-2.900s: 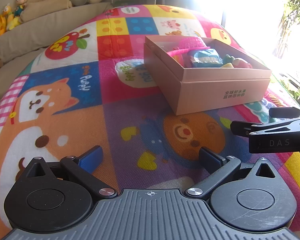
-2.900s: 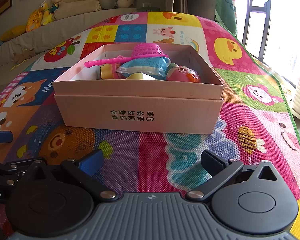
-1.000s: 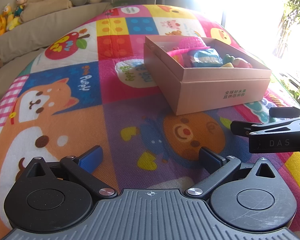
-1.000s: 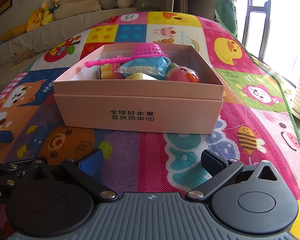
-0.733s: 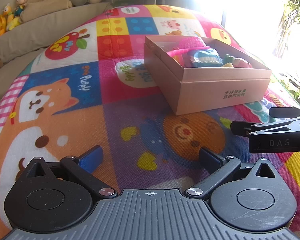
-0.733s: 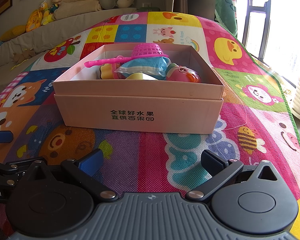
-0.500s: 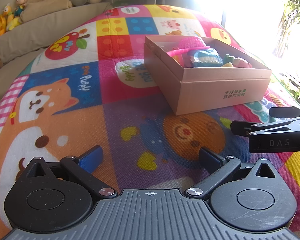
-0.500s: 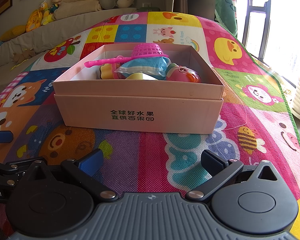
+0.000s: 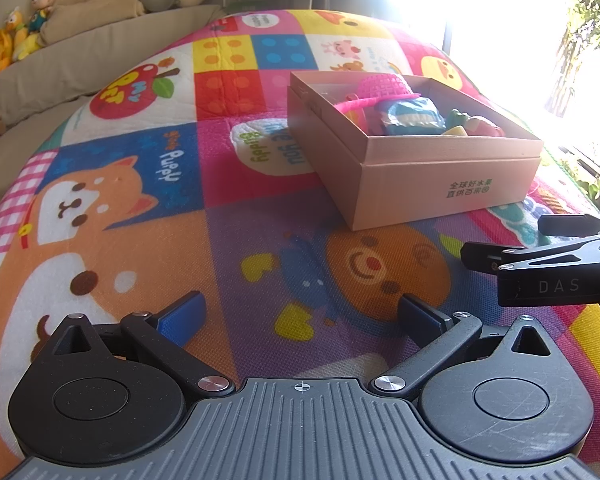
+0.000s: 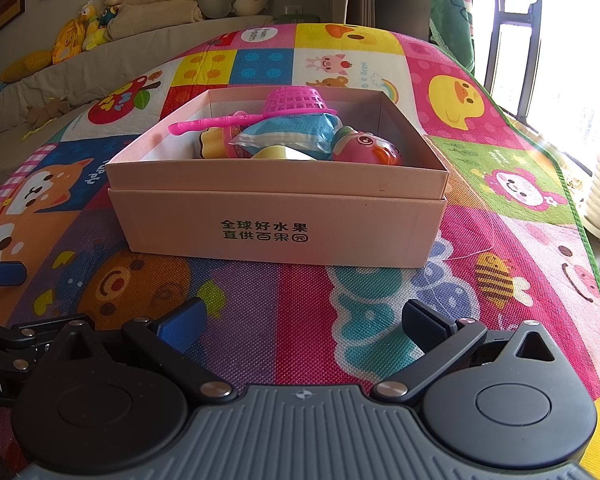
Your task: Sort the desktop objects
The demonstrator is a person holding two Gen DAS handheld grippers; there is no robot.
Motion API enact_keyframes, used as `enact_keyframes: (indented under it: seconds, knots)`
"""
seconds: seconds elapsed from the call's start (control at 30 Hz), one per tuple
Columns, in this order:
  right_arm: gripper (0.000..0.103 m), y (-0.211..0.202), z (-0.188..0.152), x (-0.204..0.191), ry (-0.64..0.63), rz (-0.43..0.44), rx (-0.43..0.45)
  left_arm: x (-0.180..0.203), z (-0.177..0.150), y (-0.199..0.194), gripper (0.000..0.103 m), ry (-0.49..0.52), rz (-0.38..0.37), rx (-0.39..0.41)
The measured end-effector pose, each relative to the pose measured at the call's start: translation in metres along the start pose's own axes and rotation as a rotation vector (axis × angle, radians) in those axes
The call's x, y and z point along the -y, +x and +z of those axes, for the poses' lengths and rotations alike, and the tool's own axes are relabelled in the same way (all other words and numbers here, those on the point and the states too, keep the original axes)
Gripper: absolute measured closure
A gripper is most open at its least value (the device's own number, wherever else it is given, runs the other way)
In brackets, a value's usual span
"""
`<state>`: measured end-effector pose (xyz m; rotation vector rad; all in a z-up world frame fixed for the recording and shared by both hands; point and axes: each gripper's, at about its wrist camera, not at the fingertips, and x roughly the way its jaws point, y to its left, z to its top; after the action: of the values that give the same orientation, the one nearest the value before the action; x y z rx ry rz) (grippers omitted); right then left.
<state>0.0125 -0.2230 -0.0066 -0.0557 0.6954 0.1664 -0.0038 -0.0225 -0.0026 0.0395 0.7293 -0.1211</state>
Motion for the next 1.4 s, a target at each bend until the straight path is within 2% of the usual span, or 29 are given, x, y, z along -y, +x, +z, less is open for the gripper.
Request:
enact_keyframes:
  seconds: [0.83,1.4]
  knots:
    - [0.000,0.0003,-0.0001,-0.0001,0.000,0.000,0.000,0.0007,0.0007,0.0009,0.000,0.009,0.007,-0.007]
    - [0.000,0.0000,0.0001,-0.0001,0.000,0.000,0.000,-0.0025,0.0022,0.0004,0.000,0.008,-0.015,-0.010]
